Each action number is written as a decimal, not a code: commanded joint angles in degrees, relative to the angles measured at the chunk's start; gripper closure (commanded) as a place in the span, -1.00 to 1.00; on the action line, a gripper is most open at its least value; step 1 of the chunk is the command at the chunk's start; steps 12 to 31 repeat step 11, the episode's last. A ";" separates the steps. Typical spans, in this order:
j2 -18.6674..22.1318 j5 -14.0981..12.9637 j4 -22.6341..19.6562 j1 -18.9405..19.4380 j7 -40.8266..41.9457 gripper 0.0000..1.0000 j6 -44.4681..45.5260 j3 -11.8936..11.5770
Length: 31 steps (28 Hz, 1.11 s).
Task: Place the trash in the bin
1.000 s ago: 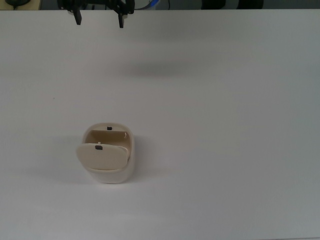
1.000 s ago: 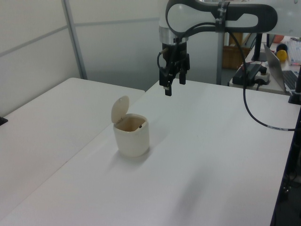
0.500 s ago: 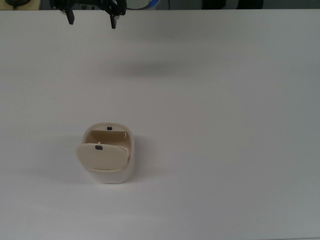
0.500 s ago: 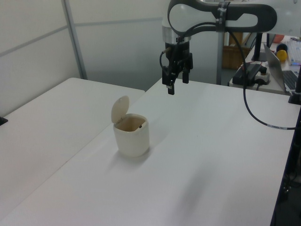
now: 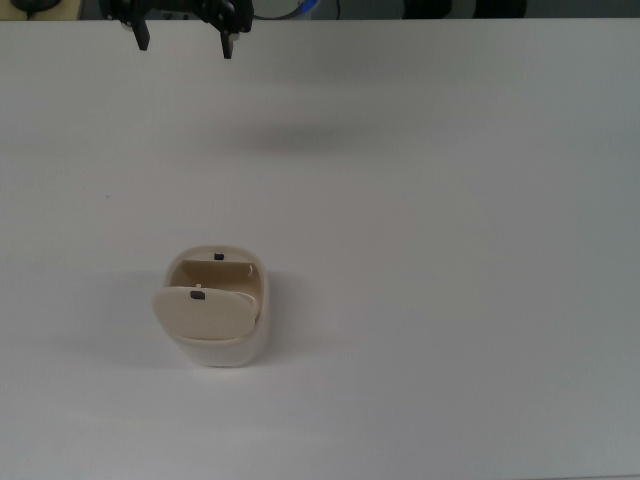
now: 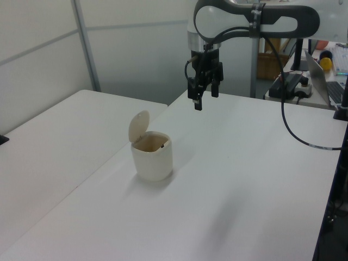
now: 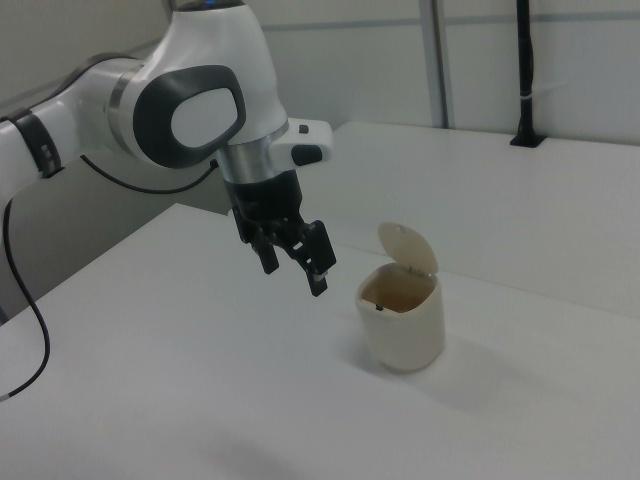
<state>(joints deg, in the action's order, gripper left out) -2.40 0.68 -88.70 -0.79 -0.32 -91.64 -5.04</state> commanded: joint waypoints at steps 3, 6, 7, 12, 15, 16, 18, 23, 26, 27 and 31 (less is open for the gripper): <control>0.20 0.64 -0.59 0.08 1.20 -1.00 -0.12 -0.23; 0.11 0.73 -0.59 0.08 1.20 -1.00 -0.12 -0.23; 0.11 0.64 -0.59 0.08 1.20 -1.00 -0.20 -0.23; 0.20 0.55 -0.59 0.17 1.20 -1.00 -0.12 -0.15; 0.20 0.55 -0.59 0.17 1.20 -1.00 -0.12 -0.15; 0.20 0.55 -0.59 0.17 1.20 -1.00 -0.12 -0.15; 0.20 0.55 -0.59 0.17 1.20 -1.00 -0.12 -0.15; 0.20 0.55 -0.59 0.17 1.20 -1.00 -0.12 -0.15; 0.20 0.55 -0.59 0.17 1.20 -1.00 -0.12 -0.15; 0.20 0.55 -0.59 0.17 1.20 -1.00 -0.12 -0.15; 0.20 0.55 -0.59 0.17 1.20 -1.00 -0.12 -0.15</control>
